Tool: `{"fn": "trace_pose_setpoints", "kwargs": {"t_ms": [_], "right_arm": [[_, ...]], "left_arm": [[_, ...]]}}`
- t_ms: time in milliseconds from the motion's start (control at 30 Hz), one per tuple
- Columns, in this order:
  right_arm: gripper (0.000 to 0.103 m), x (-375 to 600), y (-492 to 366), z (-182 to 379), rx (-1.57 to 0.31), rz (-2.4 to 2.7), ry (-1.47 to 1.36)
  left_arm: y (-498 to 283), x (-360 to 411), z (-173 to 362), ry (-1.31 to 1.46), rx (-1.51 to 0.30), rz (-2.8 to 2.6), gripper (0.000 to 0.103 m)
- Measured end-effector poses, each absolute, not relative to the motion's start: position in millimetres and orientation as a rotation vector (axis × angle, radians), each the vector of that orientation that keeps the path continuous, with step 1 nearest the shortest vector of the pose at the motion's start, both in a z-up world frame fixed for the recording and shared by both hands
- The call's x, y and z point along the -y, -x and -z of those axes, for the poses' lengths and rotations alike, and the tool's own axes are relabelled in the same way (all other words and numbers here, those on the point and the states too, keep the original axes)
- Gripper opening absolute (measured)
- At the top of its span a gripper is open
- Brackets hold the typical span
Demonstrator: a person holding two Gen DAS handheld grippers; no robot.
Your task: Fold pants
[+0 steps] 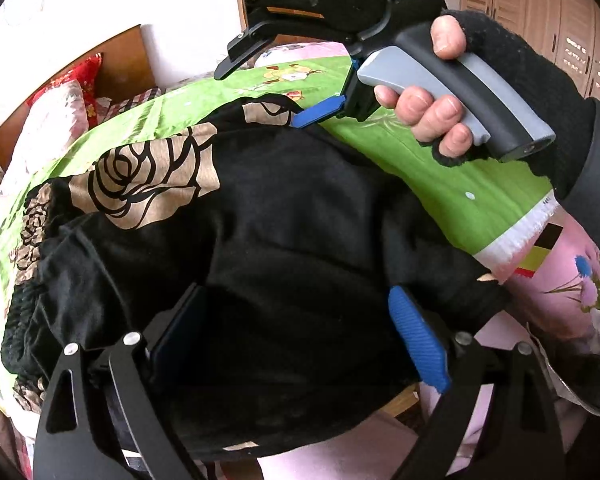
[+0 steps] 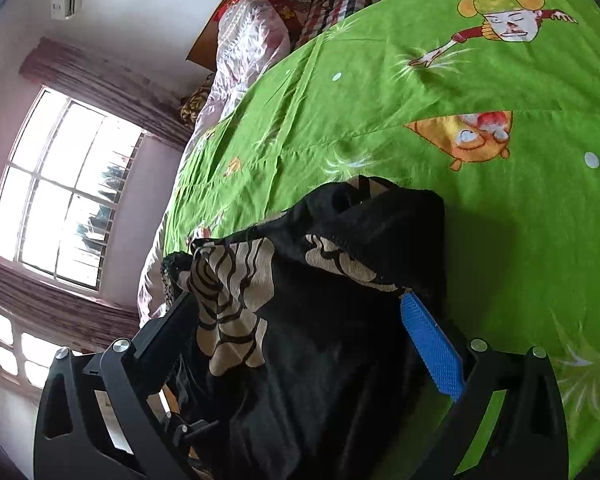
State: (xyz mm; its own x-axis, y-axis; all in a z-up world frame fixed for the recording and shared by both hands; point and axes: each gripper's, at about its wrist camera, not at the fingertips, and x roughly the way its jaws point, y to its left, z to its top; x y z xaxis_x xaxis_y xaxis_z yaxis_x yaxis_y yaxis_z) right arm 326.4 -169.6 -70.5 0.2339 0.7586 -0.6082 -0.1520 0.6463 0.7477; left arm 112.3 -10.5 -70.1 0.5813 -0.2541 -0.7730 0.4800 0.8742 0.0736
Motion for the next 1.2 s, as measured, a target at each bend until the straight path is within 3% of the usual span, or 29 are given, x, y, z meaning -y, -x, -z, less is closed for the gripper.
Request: {"fn": "trace_pose_setpoints", "kwargs": {"t_ms": [300,467,667,833,1200], "right_arm": [[0.099,140.4,-290.4,43.5,-1.127,-0.813,-0.582],[0.098,131.1,-298.9,60.8,-1.192,-0.766,-0.501],[0.098,141.3,-301.7,65.3,-1.201,-0.778,-0.557],[0.098,143.1,-305.1,65.4,-1.209,-0.788,-0.607],[0.099,153.9,-302.4,60.4,-1.169,-0.777,-0.662]], "left_arm": [[-108.5,10.8,69.5,-0.307,-0.845,0.422,0.092],[-106.0,11.6,68.5,-0.325,-0.847,0.413,0.092],[-100.2,27.0,22.8,-0.309,-0.748,0.441,0.092],[-135.6,61.1,58.1,-0.430,-0.875,0.414,0.091],[-96.3,53.0,65.1,-0.402,-0.853,0.534,0.088]]}}
